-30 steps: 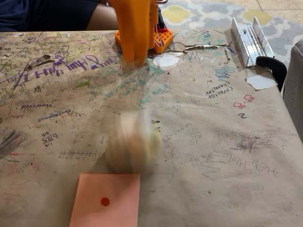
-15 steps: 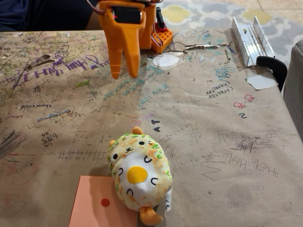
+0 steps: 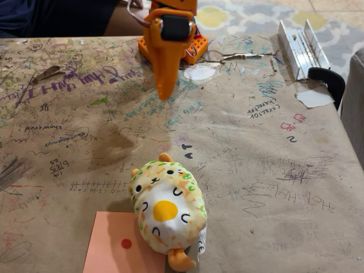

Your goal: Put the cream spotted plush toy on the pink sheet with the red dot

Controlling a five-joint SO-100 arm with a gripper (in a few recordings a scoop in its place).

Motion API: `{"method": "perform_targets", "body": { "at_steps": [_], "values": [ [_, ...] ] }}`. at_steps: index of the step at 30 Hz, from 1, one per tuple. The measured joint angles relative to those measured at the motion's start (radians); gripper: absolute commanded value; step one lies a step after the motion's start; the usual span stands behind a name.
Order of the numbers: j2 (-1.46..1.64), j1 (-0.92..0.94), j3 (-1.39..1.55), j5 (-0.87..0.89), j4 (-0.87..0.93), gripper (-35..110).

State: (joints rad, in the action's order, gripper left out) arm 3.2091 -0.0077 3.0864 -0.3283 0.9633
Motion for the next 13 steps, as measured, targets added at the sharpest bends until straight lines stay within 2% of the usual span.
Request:
{"method": "perform_targets", "body": {
  "at_steps": [6,13],
  "values": [
    [0.121,-0.011,0.003,0.041,0.109,0],
    [0.158,0.003,0.003,0.072,0.114,0]
  ]
}}
